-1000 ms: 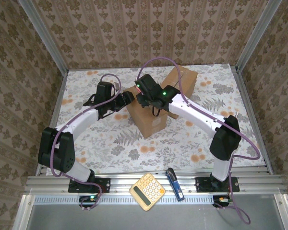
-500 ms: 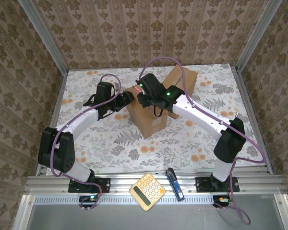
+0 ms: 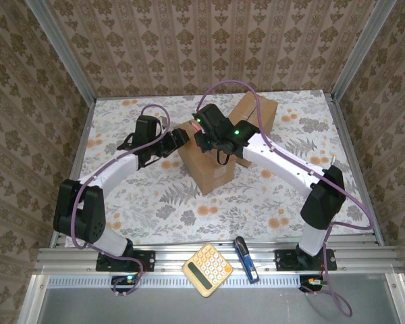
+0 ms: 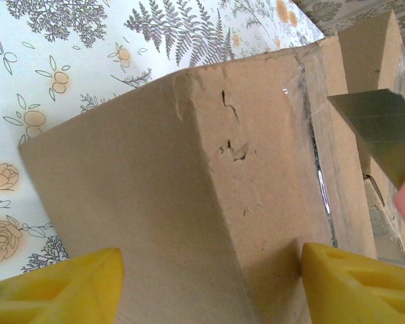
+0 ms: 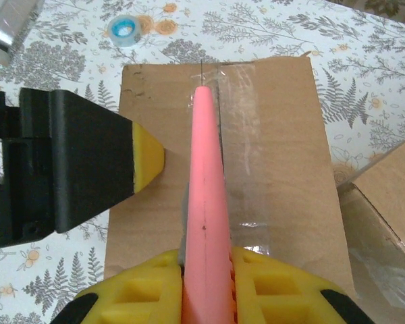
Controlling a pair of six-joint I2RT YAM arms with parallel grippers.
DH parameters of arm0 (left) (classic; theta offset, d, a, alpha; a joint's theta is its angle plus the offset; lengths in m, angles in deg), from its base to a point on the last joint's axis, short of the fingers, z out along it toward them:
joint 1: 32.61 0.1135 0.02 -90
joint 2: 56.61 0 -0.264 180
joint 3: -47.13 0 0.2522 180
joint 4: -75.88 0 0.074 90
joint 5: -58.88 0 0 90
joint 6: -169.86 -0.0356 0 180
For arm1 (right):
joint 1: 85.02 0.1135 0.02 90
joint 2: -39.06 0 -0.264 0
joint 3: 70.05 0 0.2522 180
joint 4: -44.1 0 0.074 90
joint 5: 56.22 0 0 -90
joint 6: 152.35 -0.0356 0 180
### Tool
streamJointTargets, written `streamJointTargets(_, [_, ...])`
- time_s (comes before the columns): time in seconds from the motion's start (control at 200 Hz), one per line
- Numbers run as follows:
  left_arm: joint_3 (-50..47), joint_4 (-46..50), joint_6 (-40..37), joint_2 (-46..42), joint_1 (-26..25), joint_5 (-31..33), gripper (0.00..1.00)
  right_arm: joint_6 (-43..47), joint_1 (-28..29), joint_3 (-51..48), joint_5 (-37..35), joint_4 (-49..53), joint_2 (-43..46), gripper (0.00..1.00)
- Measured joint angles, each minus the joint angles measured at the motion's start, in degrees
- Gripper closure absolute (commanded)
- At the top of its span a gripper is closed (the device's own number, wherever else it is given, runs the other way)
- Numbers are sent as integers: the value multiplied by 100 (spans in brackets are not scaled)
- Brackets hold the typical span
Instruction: Unpack the express box
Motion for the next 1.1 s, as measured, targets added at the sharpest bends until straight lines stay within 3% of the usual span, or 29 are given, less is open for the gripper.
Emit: streamJointTargets(1.1, [-232,-352,85,-2,63,-109,32,0,9,-79,-227,127,-96,100])
